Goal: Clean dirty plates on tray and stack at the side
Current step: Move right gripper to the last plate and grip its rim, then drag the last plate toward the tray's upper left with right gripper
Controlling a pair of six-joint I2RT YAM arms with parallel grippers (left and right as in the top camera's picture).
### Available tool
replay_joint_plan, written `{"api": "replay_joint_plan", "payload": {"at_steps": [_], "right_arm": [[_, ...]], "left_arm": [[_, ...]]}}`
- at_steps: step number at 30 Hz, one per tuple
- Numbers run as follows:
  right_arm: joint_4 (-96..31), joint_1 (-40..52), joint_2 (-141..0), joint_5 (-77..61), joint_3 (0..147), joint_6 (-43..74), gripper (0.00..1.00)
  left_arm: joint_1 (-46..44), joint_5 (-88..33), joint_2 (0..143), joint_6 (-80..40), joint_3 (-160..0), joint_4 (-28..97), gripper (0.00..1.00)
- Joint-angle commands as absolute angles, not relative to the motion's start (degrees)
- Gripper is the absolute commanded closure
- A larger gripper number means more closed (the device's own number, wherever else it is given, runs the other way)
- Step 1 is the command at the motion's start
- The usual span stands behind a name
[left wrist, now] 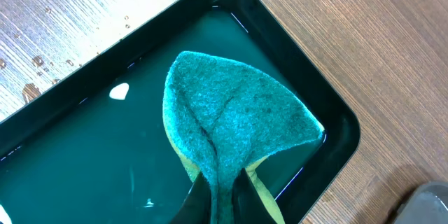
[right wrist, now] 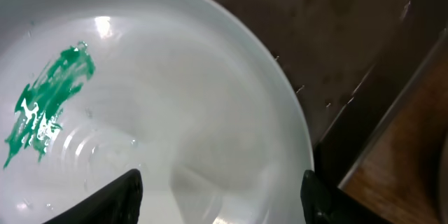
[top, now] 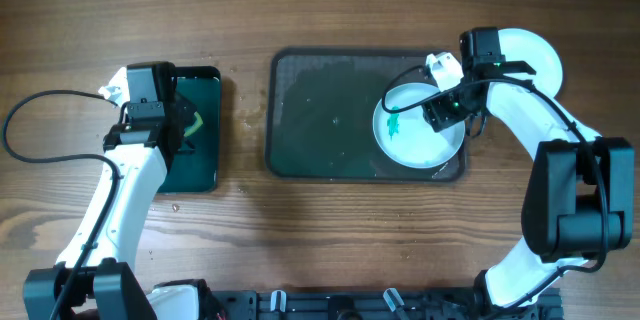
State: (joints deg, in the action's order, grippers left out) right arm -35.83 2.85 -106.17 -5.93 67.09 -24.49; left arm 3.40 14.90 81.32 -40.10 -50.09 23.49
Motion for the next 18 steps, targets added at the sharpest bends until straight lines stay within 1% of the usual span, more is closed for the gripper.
{"api": "replay_joint_plan", "payload": {"at_steps": [1, 3, 7, 11, 18], "right_arm": [[-32.10, 2.68, -106.50, -6.61, 67.66, -23.99, 0.26], [-29.89, 2.66, -106.52, -8.03, 67.64, -24.01, 0.22], [-28.80, 2.66, -106.63, -7.94, 67.57, -24.03, 0.21], [-29.95, 1.87, -107.46, -7.94, 66.98, -23.27, 0.21], [-34.26, 1.06, -110.91, -8.21, 67.00, -17.28, 0.23]], "left_arm": [[3.70, 14.37, 80.73, -39.42, -49.93, 22.98, 0.96], [3.70, 14.37, 80.73, -39.42, -49.93, 23.00, 0.96], [3.70, 14.37, 80.73, -39.42, -49.93, 22.98, 0.96], [3.70, 14.35, 80.73, -39.42, -49.93, 23.00, 0.96], [3.70, 14.35, 80.73, -39.42, -49.93, 23.07, 0.96]]}}
